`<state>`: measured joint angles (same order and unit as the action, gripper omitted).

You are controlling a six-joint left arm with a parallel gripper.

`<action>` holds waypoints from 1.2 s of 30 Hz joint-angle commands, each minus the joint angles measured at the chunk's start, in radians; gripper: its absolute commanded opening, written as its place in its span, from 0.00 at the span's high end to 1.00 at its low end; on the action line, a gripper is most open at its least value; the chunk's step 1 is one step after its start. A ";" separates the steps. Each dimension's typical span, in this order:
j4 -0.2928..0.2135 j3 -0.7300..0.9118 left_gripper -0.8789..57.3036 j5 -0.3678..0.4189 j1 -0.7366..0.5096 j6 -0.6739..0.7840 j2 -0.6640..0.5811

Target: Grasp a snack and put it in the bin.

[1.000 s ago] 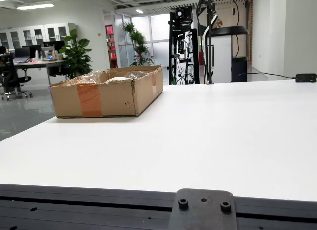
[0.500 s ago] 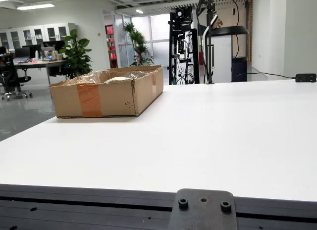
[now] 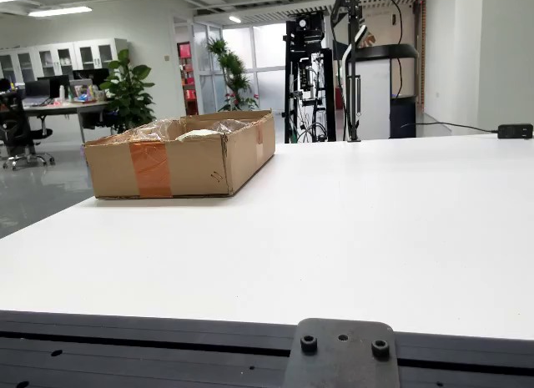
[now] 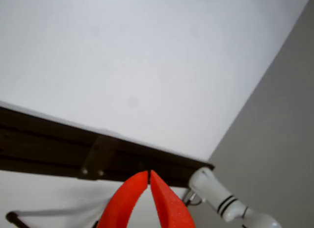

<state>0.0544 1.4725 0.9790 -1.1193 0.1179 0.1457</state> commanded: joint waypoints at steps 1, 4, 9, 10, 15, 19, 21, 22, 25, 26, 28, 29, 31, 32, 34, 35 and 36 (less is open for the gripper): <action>0.001 0.000 0.98 0.000 -0.011 -0.001 0.000; 0.001 0.000 0.98 0.000 -0.020 -0.001 0.000; 0.001 0.000 0.98 0.000 -0.037 -0.001 0.000; 0.001 0.000 0.98 0.000 -0.039 -0.001 0.000; 0.001 0.000 0.98 0.000 -0.048 -0.001 0.000; 0.001 0.000 0.98 0.000 -0.049 0.000 0.000; 0.001 0.000 0.98 0.000 -0.047 0.000 0.000; 0.001 0.000 0.98 0.000 -0.045 0.000 0.000; 0.001 0.000 0.98 0.000 -0.040 0.000 0.000; 0.001 0.000 0.98 0.000 -0.037 0.000 0.000; 0.001 0.000 0.98 0.000 -0.033 0.000 0.000; 0.001 0.000 0.98 0.000 -0.031 0.000 0.000; 0.001 0.000 0.98 0.000 -0.027 0.000 0.000; 0.001 0.000 0.98 0.000 -0.025 0.000 0.000; 0.001 0.000 0.98 0.000 -0.022 0.000 0.000; 0.001 0.000 0.98 0.000 -0.021 0.000 0.000; 0.001 0.000 0.98 0.000 -0.020 0.000 0.000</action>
<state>0.0552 1.4726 0.9786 -1.1418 0.1180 0.1458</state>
